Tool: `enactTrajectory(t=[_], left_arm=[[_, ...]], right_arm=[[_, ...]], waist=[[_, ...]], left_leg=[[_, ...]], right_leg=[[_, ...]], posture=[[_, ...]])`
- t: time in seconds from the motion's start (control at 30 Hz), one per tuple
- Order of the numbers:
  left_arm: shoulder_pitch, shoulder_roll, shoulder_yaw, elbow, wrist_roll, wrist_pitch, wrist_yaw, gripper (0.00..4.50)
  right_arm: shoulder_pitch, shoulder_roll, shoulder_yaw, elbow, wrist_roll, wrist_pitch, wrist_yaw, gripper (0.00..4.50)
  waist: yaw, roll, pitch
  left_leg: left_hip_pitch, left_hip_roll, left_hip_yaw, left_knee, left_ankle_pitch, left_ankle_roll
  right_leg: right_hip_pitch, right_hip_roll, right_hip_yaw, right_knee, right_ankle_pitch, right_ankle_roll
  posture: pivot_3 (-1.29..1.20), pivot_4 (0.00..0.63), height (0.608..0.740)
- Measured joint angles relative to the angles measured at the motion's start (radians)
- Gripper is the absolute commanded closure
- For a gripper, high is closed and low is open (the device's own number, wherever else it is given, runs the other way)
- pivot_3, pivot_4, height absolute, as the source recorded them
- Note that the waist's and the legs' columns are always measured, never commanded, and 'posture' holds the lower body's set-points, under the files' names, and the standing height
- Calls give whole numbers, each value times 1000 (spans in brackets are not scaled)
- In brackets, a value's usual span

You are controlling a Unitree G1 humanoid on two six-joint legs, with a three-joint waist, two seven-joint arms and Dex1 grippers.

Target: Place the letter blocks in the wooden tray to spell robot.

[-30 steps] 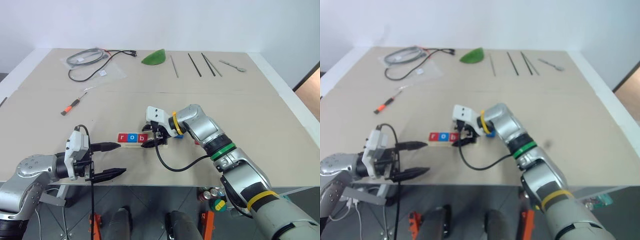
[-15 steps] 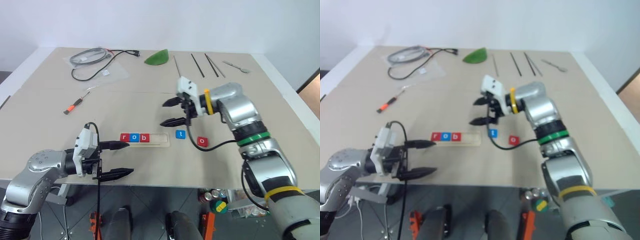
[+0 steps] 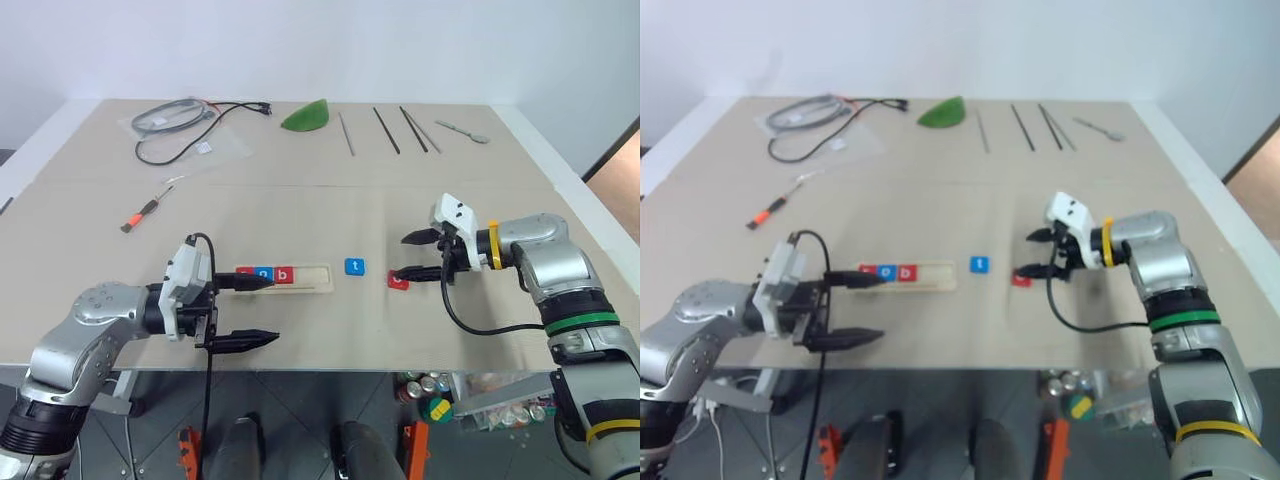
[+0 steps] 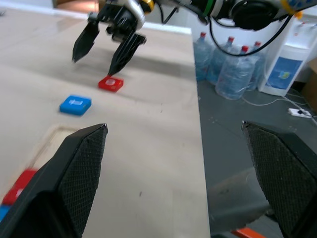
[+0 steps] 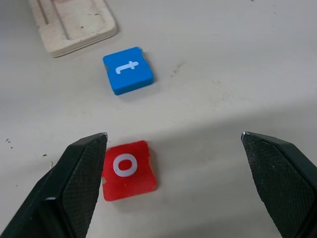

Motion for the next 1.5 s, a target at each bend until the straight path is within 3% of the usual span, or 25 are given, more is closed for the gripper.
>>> enactTrajectory(t=[0.4,0.6,0.93,1.03,1.27,1.5], left_arm=[[-106,-119,-14,126,17,1,53,0],[-119,-139,-33,191,127,-90,89,0],[-126,-145,-36,203,166,-117,90,0],[-126,-145,-36,203,171,-118,90,0],[-126,-122,-28,237,195,-151,92,0],[-125,-101,7,259,198,-164,89,0]], right_arm=[[90,6,-36,3,30,-20,-25,34],[150,6,-49,-76,52,11,-31,34],[171,5,-51,-117,67,40,-44,34],[174,5,-51,-119,68,40,-44,778],[190,4,-51,-135,70,26,-36,3260],[188,7,-47,-135,66,10,-46,3338]], waist=[[6,0,0],[6,0,0],[6,0,0],[6,0,0],[6,0,0],[6,0,0]], left_leg=[[0,0,-1,1,0,0],[1,0,-1,2,0,0],[1,0,-1,2,0,0],[1,0,-1,2,0,0],[1,0,-1,2,0,0],[1,0,-1,2,0,0]], right_leg=[[2,2,1,0,0,2],[2,3,3,0,1,3],[2,3,4,0,2,3],[2,3,4,0,2,3],[2,3,4,0,2,3],[2,3,4,0,2,3]], posture=[[0,150,740],[0,150,740],[0,150,740],[0,150,740],[0,150,740],[0,150,740]])
